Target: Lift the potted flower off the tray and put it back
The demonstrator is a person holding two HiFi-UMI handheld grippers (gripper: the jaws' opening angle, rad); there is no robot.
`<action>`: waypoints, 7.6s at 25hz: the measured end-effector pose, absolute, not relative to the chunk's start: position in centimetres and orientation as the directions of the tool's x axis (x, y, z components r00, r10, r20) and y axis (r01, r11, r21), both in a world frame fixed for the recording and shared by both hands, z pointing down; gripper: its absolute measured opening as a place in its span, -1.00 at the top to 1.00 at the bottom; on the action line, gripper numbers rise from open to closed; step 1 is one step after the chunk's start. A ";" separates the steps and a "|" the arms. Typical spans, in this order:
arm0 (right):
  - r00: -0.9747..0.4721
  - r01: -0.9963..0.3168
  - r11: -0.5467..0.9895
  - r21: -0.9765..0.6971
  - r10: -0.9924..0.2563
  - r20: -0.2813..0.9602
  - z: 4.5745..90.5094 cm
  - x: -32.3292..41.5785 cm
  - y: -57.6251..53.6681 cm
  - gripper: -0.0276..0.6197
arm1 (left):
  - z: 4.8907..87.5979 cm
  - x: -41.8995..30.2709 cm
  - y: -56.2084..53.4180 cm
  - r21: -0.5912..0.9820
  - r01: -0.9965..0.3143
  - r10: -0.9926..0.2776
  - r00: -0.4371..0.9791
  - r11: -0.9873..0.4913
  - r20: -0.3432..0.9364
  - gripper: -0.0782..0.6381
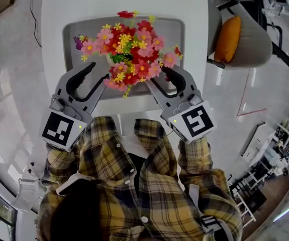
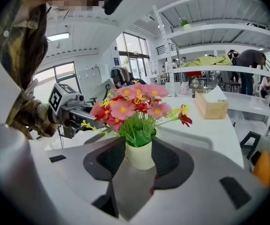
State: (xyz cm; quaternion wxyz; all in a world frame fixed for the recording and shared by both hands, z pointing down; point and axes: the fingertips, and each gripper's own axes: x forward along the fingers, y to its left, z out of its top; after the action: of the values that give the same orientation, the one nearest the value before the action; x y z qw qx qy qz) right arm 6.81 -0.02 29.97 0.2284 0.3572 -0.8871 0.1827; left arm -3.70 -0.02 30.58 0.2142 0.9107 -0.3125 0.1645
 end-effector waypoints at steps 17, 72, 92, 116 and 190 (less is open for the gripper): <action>-0.697 -0.593 0.793 -0.139 -0.419 0.582 33.6 6.6 -1.0 -0.11 | 34.1 -2.0 -1.2 0.318 -0.540 -0.365 0.803 -0.779 0.471 0.01; -0.795 -0.500 0.858 -0.119 -0.400 0.455 35.3 5.1 -2.2 -0.25 | 35.7 0.7 -1.9 0.210 -0.383 -0.276 0.871 -0.900 0.407 -0.18; -0.818 -0.477 0.878 -0.046 -0.424 0.388 35.1 5.4 -2.7 -0.25 | 35.9 1.1 -2.3 0.244 -0.442 -0.346 0.870 -0.863 0.352 -0.18; -0.807 -0.507 0.862 0.031 -0.487 0.333 34.9 5.4 -3.4 -0.26 | 35.8 1.1 -3.2 0.162 -0.427 -0.375 0.886 -0.890 0.274 -0.18; -0.788 -0.546 0.837 -0.043 -0.495 0.366 35.1 5.2 -2.7 -0.26 | 35.8 0.8 -2.6 0.174 -0.383 -0.301 0.881 -0.907 0.365 -0.18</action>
State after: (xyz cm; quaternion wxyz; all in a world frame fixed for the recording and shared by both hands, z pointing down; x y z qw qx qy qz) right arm 5.20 -2.75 35.15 0.1727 0.2761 -0.9426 0.0736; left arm 0.84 -2.56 35.78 0.1213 0.9621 -0.1777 0.1674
